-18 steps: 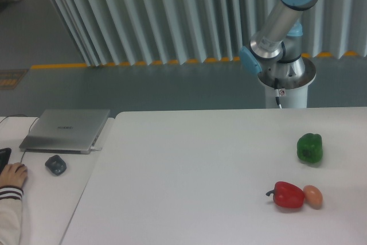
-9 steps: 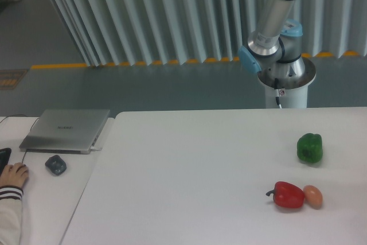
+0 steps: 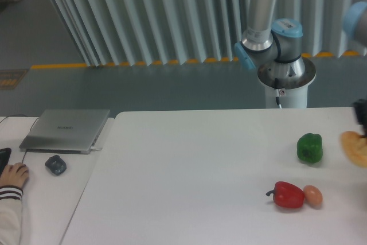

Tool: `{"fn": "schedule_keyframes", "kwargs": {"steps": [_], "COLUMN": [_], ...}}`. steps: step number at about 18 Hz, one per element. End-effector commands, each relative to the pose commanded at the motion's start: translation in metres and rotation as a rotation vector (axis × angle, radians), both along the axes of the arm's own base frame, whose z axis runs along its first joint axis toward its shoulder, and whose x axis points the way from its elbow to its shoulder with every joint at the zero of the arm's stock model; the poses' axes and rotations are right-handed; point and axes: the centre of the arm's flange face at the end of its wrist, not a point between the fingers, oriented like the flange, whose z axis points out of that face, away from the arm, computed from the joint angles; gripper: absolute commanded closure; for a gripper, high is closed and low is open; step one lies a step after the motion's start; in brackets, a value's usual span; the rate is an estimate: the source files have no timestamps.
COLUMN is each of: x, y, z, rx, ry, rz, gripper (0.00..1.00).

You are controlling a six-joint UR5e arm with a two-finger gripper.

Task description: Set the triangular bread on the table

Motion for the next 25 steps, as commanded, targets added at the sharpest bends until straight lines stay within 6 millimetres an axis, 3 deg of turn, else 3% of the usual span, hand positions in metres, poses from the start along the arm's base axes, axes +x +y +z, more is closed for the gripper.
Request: {"fn": "schedule_keyframes", "kwargs": {"steps": [3,6,13,19,21,22,23,24,25], "x": [0.025,0.064,0.13,0.153,0.151,0.151,0.15,0.15,0.148], "y": [0.019,0.038,0.056,0.065,0.068,0.068,0.069,0.07,0.072], "z": [-0.003,-0.011,-0.052,-0.069,-0.068,-0.07,-0.071,-0.07,-0.068], "rx": [-0.001,-0.022,-0.132,-0.226,-0.227,-0.226,-0.226,-0.222,-0.202], "ry": [-0.014,-0.023,-0.041,0.019,0.026,0.024,0.024,0.028,0.045], "rz": [0.028,-0.018,-0.125,-0.187,-0.165,-0.168,-0.17,-0.166,-0.158], "gripper": [0.76,0.76,0.76,0.7,0.62,0.49,0.16,0.0,0.0]}}
